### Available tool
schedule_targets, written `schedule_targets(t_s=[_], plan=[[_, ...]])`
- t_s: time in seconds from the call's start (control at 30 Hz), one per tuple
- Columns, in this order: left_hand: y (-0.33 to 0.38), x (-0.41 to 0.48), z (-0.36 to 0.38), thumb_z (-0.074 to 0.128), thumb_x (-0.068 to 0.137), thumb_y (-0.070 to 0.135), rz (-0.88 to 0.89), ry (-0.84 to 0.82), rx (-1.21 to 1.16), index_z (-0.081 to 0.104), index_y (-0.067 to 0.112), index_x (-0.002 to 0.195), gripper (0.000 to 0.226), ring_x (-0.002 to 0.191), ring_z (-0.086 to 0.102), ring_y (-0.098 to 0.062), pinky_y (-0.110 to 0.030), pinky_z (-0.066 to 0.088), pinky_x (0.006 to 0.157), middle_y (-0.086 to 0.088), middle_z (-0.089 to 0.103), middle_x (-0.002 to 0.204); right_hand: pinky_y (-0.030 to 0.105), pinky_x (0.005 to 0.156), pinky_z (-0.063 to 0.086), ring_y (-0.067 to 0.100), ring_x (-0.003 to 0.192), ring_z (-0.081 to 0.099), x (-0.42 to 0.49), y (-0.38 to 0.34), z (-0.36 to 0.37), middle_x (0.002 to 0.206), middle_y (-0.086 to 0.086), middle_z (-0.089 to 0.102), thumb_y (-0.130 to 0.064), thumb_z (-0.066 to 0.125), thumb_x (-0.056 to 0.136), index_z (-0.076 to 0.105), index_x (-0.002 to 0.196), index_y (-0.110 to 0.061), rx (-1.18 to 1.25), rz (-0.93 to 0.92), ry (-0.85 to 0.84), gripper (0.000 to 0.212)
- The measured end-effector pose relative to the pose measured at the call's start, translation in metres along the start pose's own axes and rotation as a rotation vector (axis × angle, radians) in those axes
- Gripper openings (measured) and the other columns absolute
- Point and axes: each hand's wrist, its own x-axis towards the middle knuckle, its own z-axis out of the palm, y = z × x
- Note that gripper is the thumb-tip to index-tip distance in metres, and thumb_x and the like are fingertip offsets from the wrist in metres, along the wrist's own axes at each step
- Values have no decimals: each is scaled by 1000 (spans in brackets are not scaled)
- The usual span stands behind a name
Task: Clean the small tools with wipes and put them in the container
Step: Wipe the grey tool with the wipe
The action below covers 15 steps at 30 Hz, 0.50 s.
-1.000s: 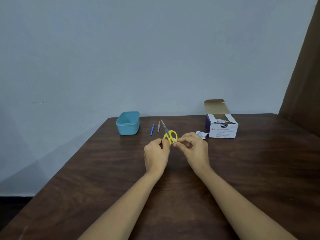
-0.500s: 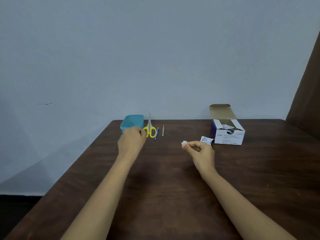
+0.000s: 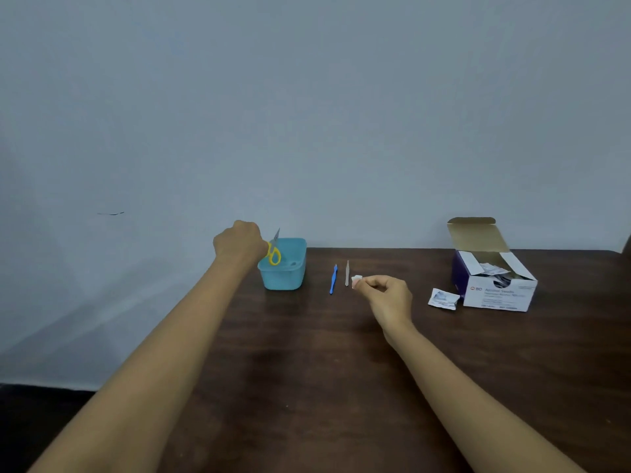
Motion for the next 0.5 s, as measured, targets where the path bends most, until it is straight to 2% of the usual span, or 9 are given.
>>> schedule_targets(t_s=[0.1, 0.3, 0.37, 0.5], plan=[[7, 14, 5, 47, 89, 14, 48, -19, 116, 61, 5, 105, 23, 99, 60, -29, -30, 42, 72, -10, 54, 114, 9, 60, 40, 3, 73, 62, 1, 11, 6, 74, -8, 70, -24, 76, 78, 75, 75, -13, -37, -35, 23, 12], [25, 36, 24, 48, 92, 14, 131, -71, 306, 57, 8, 115, 26, 99, 60, -22, -25, 35, 61, -5, 52, 112, 4, 58, 40, -1, 76, 62, 8, 16, 5, 77, -8, 71, -26, 77, 78, 75, 77, -15, -2, -35, 5, 11], [30, 41, 33, 49, 91, 14, 142, -96, 341, 57, 9, 116, 27, 98, 60, -20, -22, 28, 53, -3, 50, 105, 3, 57, 40, -1, 75, 63, 9, 18, 6, 77, -8, 72, -26, 78, 78, 75, 76, -15, 10, -29, 9, 12], [34, 45, 51, 48, 93, 16, 139, -134, 366, 58, 11, 115, 25, 94, 60, -18, -21, 27, 53, 1, 43, 88, 1, 59, 40, -6, 69, 62, 8, 18, 7, 75, -10, 72, -24, 79, 77, 76, 73, -17, 26, -43, -9, 9]])
